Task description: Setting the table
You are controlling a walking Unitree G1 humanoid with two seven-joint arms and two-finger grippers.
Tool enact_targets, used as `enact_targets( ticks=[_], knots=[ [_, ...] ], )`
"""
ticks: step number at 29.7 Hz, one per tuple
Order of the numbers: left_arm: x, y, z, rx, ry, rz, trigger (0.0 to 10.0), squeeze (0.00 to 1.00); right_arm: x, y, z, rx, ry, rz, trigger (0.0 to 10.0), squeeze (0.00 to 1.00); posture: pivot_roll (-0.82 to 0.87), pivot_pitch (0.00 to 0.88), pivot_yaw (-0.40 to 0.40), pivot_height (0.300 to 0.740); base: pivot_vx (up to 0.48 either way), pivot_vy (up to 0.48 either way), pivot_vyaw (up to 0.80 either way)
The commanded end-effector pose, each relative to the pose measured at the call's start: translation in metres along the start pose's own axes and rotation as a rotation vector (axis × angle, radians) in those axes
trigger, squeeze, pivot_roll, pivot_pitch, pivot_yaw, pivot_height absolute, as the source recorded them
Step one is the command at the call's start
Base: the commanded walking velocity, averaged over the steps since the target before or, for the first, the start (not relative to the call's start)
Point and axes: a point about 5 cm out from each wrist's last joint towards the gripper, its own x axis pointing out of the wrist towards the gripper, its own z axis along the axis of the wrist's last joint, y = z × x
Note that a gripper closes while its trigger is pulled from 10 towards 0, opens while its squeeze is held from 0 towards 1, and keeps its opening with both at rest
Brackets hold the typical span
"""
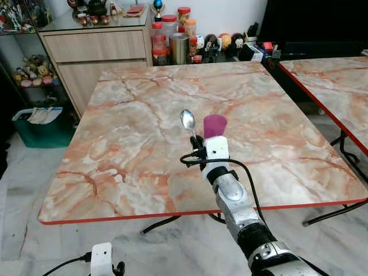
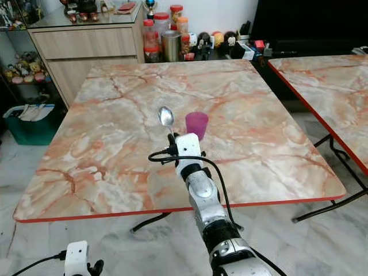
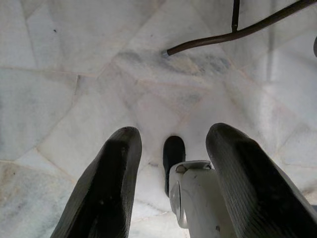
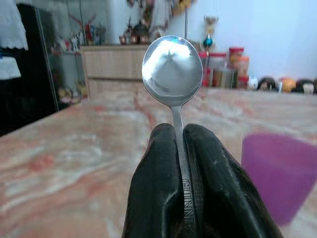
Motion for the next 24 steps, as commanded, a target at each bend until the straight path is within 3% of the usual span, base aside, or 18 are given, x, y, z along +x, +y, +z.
enact_targets(
  ticks=[1,8,24],
  knots=[
    [-0.001,0.008,0.001,-0.029,-0.008,0.04,10.0,0.0,0.001,0.003,0.008,-0.015,-0.039,0.01,10.0,0.0,0.08,0.0,0.017,0.74,0.0,-0.322,0.0],
    [-0.001,0.012,0.001,-0.033,-0.01,0.052,10.0,0.0,0.004,0.0,0.024,-0.013,-0.096,-0.007,10.0,0.0,0.09,0.0,0.02,0.74,0.0,-0.32,0.0],
    [-0.001,0.012,-0.001,-0.035,-0.006,0.054,10.0,0.0,0.001,-0.003,0.025,-0.024,-0.084,-0.025,10.0,0.0,0.09,0.0,0.021,0.74,0.0,-0.318,0.0]
  ],
)
